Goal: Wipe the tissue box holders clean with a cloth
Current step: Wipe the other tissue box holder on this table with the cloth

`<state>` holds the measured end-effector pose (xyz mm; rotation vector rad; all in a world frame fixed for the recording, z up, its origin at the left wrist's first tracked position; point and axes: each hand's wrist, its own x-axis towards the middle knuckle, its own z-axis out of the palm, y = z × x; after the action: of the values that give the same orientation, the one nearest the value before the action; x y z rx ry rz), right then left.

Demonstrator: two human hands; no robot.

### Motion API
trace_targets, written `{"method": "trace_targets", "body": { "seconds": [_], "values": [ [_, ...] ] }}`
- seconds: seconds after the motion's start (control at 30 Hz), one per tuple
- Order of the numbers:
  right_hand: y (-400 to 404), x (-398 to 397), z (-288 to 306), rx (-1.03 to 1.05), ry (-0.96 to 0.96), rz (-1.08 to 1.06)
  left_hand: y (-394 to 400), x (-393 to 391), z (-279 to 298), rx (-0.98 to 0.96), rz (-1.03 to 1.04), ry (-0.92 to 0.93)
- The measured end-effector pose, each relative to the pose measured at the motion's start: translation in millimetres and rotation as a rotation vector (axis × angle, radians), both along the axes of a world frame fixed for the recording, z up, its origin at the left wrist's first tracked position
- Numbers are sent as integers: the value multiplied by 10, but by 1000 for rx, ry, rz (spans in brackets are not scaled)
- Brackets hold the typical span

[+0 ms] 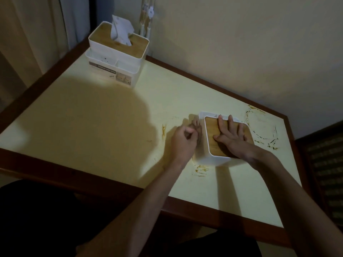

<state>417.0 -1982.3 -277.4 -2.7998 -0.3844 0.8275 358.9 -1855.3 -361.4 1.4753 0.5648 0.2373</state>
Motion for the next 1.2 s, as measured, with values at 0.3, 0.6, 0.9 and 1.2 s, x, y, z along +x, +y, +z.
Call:
{"method": "trace_targets", "body": {
  "seconds": [0.3,0.6,0.9,1.2],
  "values": [
    [7,6,-29,-3,-7,2,18,-148,-21,279,-190,98],
    [-20,9,-28,31,-7,-2,354,694,-45,372,-170,88],
    [-24,18,-99,119,6,-35,-72,-528,-107,95,-251,-108],
    [19,-70,-134,168,-251,-21,457,-416,-32,-61,-11,-85]
  ]
}}
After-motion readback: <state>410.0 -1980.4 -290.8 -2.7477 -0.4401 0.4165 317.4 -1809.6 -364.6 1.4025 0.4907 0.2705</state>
